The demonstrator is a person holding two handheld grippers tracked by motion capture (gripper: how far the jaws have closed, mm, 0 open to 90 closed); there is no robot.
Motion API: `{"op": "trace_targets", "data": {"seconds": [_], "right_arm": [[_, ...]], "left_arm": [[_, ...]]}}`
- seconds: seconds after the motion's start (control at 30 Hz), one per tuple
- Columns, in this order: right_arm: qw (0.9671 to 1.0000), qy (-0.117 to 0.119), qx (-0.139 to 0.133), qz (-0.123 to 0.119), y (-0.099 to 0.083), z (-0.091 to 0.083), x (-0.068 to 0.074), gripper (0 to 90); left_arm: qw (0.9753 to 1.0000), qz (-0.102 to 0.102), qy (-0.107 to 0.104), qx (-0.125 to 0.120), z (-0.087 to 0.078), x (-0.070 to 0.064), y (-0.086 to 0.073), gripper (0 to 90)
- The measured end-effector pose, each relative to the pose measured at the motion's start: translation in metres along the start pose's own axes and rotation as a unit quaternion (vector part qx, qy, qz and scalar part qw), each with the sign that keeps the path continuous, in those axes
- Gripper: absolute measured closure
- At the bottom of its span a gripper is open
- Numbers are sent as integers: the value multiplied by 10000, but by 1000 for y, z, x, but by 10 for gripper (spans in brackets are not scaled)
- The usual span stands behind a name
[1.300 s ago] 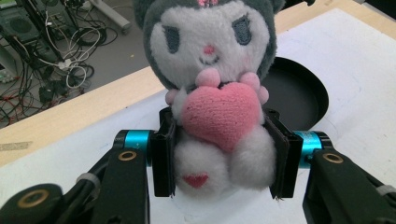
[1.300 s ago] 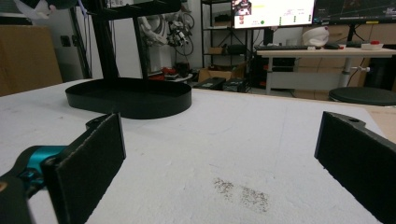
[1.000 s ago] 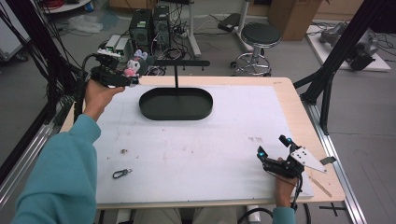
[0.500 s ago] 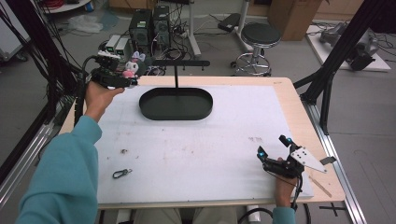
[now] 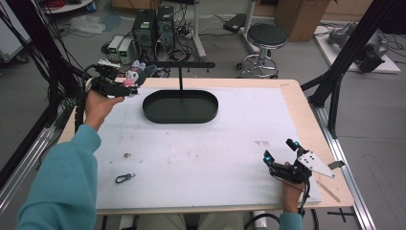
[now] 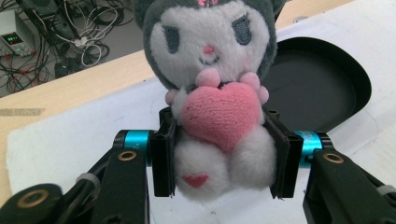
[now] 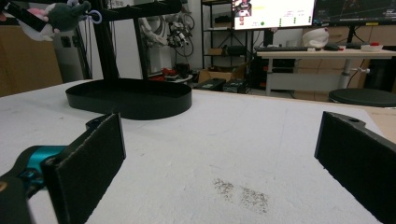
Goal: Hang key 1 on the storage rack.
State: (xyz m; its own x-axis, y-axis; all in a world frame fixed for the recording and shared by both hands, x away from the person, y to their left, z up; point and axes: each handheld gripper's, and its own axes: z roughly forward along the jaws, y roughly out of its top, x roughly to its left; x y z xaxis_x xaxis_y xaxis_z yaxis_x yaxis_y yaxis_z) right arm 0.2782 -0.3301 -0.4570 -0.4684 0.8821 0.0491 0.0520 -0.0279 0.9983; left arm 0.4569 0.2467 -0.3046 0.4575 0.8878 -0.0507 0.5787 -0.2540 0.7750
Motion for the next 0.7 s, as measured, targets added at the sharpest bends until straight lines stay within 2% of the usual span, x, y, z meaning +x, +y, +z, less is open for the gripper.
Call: {"op": "trace_targets", "data": {"seconds": [0.27,0.43,0.7], "right_arm": [[10000,-1,0,1,0,0,0,10],[10000,0,-1,-5,0,0,0,10],[10000,-12,0,-2,0,0,0,10]], "left_arm": [[9999,2,-12,99,3,3,-9,534],[9997,107,23,239,8,2,-12,534],[9996,51,-8,284,20,1,-12,533]]}}
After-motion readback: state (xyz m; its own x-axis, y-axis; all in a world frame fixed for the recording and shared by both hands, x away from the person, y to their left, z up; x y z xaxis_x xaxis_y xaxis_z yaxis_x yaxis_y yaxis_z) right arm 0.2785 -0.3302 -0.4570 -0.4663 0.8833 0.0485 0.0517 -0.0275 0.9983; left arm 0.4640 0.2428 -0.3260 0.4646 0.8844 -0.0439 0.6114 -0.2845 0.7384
